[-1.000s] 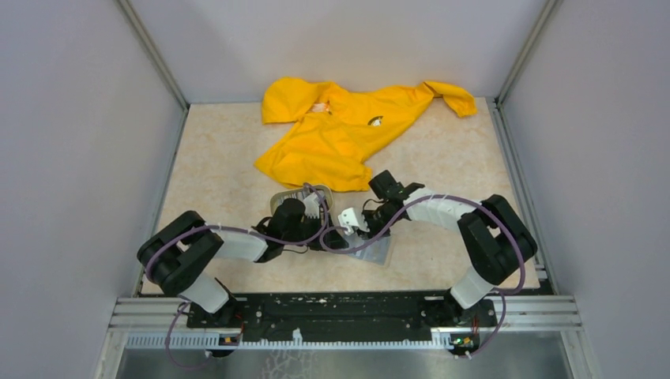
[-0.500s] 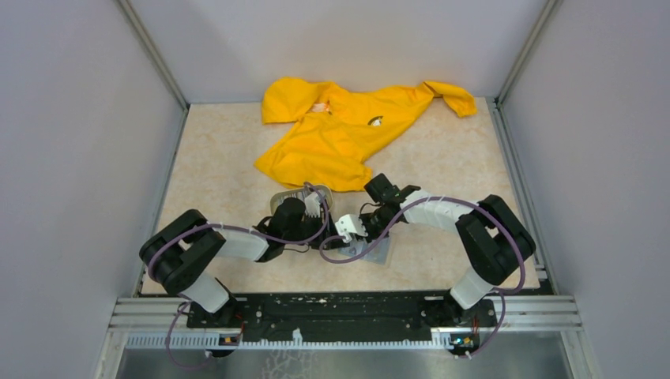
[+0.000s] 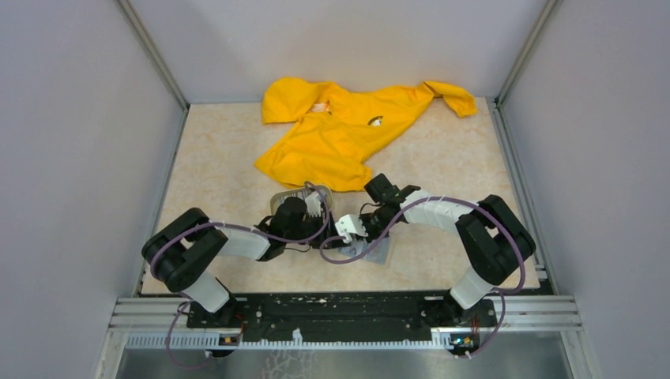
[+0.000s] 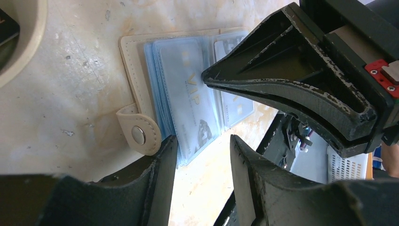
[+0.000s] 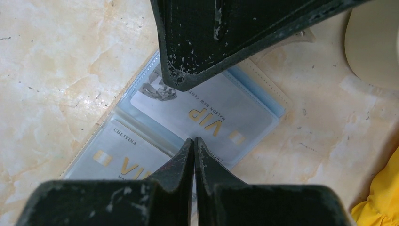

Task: Put the credit cards into the card holder
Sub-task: Turn over the card slot in the card holder.

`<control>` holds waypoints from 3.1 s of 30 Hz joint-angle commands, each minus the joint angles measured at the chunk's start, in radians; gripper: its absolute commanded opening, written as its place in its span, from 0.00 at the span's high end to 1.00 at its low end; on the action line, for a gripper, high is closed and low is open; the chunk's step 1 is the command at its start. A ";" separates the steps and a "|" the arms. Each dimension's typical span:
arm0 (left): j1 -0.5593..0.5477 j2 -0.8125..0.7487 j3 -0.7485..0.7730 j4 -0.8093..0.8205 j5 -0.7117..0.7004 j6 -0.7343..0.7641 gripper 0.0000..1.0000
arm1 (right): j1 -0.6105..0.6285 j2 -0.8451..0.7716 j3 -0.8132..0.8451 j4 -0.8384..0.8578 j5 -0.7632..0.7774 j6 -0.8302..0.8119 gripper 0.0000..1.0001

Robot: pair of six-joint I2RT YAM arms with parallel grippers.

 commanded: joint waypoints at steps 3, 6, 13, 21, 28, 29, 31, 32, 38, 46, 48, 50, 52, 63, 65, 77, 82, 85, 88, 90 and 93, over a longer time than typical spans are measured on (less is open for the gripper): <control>-0.007 0.027 0.030 -0.010 0.012 -0.004 0.48 | 0.006 0.008 0.006 -0.032 0.018 -0.010 0.98; -0.007 0.039 0.033 0.021 0.043 -0.015 0.49 | 0.006 0.006 0.006 -0.031 0.013 -0.007 0.98; -0.006 0.049 0.030 0.078 0.085 -0.043 0.50 | 0.005 -0.013 0.015 -0.034 -0.003 0.006 0.96; -0.006 0.017 0.040 0.075 0.099 -0.045 0.50 | -0.071 -0.097 0.045 -0.098 -0.141 0.001 0.86; -0.011 0.047 0.068 0.095 0.127 -0.055 0.50 | -0.161 -0.156 0.069 -0.152 -0.253 -0.021 0.77; -0.015 0.051 0.074 0.095 0.130 -0.054 0.50 | -0.170 -0.158 0.070 -0.155 -0.263 -0.020 0.77; -0.025 0.059 0.087 0.095 0.131 -0.056 0.50 | -0.188 -0.164 0.072 -0.158 -0.282 -0.016 0.77; -0.030 0.065 0.093 0.095 0.130 -0.056 0.50 | -0.193 -0.165 0.074 -0.159 -0.285 -0.013 0.77; -0.052 0.091 0.124 0.090 0.127 -0.060 0.50 | -0.218 -0.175 0.077 -0.150 -0.291 0.009 0.77; -0.087 0.118 0.165 0.078 0.114 -0.054 0.49 | -0.274 -0.183 0.081 -0.108 -0.311 0.087 0.78; -0.098 0.127 0.177 0.078 0.115 -0.051 0.48 | -0.289 -0.187 0.080 -0.093 -0.315 0.109 0.78; -0.107 0.138 0.192 0.078 0.116 -0.049 0.47 | -0.302 -0.192 0.078 -0.079 -0.316 0.125 0.78; -0.118 0.150 0.207 0.078 0.117 -0.048 0.45 | -0.312 -0.197 0.076 -0.064 -0.315 0.144 0.78; -0.186 0.242 0.310 0.033 0.104 -0.020 0.31 | -0.343 -0.202 0.079 -0.002 -0.278 0.256 0.77; -0.194 0.253 0.323 0.033 0.105 -0.015 0.30 | -0.346 -0.206 0.077 0.005 -0.278 0.262 0.77; -0.207 0.148 0.310 -0.109 -0.048 0.098 0.31 | -0.362 -0.223 0.083 -0.025 -0.333 0.235 0.77; -0.207 0.060 0.253 -0.203 -0.202 0.133 0.33 | -0.362 -0.242 0.067 -0.059 -0.393 0.152 0.77; -0.207 0.016 0.214 -0.213 -0.251 0.140 0.33 | -0.362 -0.245 0.059 -0.094 -0.443 0.089 0.77; -0.207 -0.022 0.186 -0.208 -0.276 0.152 0.33 | -0.362 -0.233 0.054 -0.203 -0.481 -0.077 0.77; -0.207 -0.058 0.164 -0.196 -0.289 0.158 0.33 | -0.363 -0.208 0.051 -0.291 -0.481 -0.230 0.78; -0.207 -0.104 0.131 -0.182 -0.310 0.176 0.34 | -0.362 -0.171 0.053 -0.356 -0.472 -0.347 0.79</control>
